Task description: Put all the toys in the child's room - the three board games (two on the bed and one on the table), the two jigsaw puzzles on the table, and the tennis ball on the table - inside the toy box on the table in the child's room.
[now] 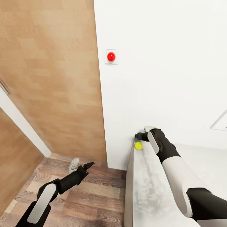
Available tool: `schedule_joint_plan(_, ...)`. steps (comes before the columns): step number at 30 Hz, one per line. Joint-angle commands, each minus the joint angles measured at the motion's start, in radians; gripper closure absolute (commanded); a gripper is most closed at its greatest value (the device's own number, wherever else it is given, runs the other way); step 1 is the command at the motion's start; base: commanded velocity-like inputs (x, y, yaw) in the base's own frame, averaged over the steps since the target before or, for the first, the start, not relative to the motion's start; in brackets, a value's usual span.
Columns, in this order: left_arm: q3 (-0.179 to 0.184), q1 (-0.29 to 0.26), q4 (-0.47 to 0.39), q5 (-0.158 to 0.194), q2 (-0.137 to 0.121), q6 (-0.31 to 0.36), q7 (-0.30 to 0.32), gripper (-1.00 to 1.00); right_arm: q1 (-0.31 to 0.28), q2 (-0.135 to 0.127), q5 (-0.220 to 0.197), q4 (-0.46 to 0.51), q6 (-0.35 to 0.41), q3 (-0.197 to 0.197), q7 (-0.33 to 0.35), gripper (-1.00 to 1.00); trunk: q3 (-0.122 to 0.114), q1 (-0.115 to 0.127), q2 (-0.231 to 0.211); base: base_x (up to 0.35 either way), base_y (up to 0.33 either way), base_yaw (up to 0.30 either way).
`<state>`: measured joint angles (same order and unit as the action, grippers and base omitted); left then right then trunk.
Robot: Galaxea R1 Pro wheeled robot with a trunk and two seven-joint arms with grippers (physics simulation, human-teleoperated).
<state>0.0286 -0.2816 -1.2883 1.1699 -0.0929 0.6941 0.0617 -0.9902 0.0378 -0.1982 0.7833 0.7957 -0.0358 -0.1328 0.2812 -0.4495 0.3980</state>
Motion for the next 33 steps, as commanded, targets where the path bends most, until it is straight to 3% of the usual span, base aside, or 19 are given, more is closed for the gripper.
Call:
schedule_joint_plan(1,0.001,-0.001,0.000,-0.001,-0.001,0.002,0.003,-1.00,-0.001,0.000,-0.011,0.001,0.003,-0.003,-0.010,-1.00,0.003,0.000,0.002,0.000,0.000,0.000)
schedule_joint_plan(22,0.001,-0.001,0.000,-0.001,-0.001,0.002,0.003,-1.00,-0.002,0.001,-0.009,0.002,-0.001,-0.003,-0.010,-1.00,0.036,0.000,0.002,0.000,0.000,0.000)
schedule_joint_plan(33,0.001,-0.001,-0.001,-0.001,-0.001,0.002,0.004,-1.00,-0.016,0.001,-0.009,0.005,-0.039,-0.004,-0.009,-1.00,0.044,0.000,0.002,0.000,0.000,0.000)
